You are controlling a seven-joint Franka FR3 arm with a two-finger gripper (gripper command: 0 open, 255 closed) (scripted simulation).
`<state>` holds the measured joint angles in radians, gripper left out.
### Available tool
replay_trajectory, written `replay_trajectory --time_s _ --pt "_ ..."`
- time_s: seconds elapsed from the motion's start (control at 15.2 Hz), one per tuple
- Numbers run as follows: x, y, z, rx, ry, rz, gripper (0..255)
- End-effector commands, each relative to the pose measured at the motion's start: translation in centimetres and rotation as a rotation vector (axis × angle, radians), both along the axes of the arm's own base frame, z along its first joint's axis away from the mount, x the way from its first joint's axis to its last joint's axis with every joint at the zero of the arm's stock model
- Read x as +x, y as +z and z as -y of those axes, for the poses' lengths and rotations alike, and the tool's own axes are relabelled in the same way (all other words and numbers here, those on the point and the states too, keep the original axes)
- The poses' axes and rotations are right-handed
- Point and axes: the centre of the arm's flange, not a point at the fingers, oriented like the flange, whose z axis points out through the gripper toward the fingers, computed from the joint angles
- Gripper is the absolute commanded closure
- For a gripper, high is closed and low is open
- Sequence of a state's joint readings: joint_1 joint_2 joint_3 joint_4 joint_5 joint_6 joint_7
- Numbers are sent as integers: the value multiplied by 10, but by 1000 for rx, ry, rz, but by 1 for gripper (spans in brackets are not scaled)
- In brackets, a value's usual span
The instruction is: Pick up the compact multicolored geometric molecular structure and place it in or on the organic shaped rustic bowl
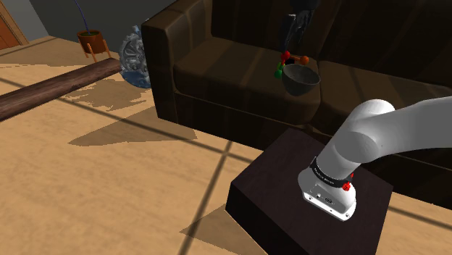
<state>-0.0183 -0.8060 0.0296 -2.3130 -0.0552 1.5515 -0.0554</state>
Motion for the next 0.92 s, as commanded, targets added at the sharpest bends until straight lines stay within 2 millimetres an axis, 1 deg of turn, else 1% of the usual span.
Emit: replay_trajectory --time_s 0.0,0.86 --pt "0 0 0 0 0 0 0" --pt "48 -60 157 9 -77 -44 0"
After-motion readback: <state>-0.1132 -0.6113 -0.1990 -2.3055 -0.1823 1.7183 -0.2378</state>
